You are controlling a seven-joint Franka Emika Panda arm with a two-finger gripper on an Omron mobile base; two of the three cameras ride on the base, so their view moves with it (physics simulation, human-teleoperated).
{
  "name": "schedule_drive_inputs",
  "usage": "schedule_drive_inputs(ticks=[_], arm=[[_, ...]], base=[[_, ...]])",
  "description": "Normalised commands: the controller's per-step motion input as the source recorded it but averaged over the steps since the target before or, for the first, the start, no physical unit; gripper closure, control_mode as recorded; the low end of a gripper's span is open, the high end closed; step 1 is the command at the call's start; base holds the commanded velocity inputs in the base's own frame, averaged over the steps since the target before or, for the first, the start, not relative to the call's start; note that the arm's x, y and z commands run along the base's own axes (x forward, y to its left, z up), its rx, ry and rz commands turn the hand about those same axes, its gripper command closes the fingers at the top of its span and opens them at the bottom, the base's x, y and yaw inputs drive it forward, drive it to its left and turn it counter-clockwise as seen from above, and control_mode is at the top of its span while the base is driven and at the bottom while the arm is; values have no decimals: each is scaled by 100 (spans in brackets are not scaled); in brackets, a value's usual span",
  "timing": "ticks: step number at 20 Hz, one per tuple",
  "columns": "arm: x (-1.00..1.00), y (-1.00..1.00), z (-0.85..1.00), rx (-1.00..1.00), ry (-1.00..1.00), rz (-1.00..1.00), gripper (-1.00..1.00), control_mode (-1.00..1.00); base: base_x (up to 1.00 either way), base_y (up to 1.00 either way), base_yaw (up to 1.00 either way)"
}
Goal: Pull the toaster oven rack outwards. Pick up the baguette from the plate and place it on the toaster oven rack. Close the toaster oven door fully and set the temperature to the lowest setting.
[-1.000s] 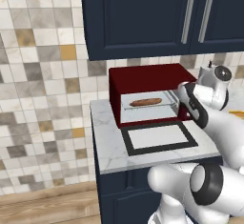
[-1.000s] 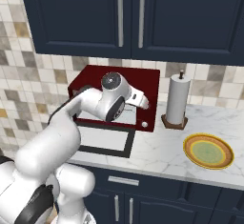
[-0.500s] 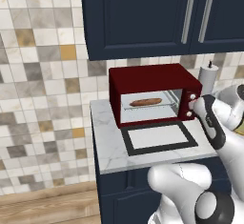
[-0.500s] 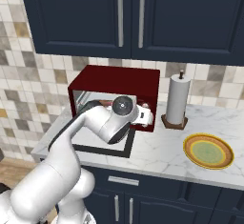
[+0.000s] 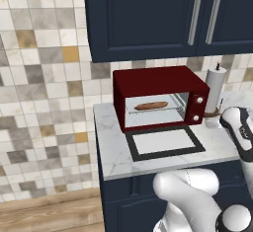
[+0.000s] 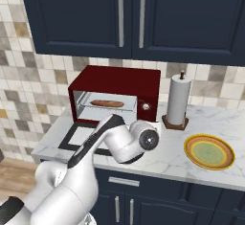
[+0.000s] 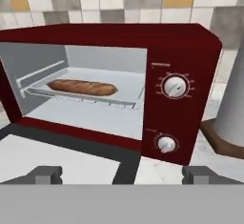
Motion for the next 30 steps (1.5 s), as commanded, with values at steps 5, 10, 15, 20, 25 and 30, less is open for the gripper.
schedule_drive_inputs(ticks=[5, 10, 15, 20, 25, 30], arm=[[-5, -23, -34, -6, -22, 50, -100, -100], [-3, -28, -26, -7, -1, 44, -100, -100], [0, 2, -17, -6, -6, 26, -100, -100], [0, 35, -34, -15, -12, 8, -100, -100], [0, 30, -48, -17, -7, 0, -100, -100], [0, 5, -42, -12, 1, -1, -100, -100]], base=[[0, 0, 0], [0, 0, 0], [0, 0, 0], [0, 0, 0], [0, 0, 0], [0, 0, 0]])
